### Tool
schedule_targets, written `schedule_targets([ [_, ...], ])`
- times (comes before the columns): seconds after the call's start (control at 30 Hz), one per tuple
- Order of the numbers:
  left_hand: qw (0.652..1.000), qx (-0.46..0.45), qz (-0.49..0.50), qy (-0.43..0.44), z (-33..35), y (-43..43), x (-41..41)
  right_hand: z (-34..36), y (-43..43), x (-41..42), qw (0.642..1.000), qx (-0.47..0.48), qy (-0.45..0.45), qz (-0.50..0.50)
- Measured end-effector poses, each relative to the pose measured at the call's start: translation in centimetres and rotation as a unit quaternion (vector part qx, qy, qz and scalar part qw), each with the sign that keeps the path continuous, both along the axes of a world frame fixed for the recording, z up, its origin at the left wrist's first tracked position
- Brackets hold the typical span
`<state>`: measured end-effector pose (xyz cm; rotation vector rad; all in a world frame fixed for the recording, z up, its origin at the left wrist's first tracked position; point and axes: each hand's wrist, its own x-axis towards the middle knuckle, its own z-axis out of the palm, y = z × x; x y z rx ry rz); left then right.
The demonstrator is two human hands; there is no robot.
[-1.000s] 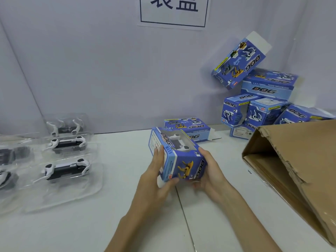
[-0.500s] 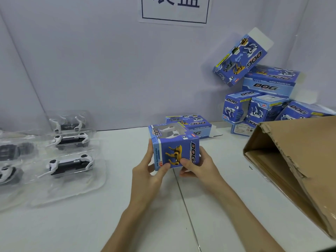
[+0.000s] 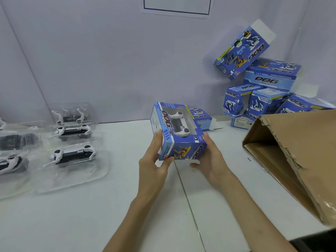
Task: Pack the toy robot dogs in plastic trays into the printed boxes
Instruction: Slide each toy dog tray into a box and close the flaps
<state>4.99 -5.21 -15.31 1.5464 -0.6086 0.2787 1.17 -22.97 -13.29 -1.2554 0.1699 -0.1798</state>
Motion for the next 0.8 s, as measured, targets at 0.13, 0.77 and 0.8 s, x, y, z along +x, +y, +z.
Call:
schedule_targets([
  [0.13,0.993,0.109,-0.005,-0.040,-0.7,0.9,0.7,0.3,-0.8,-0.3,0.994,0.061,0.085,-0.029],
  [0.77,0.851,0.242,0.462,0.067,-0.3,7.7,3.7,-0.5,-5.3,-1.8,0.923,0.018,0.074,-0.378],
  [0.8,0.856,0.242,0.452,0.057,-0.4,7.6,3.8,-0.9,-4.9,-1.5,0.929,0.000,0.080,-0.362],
])
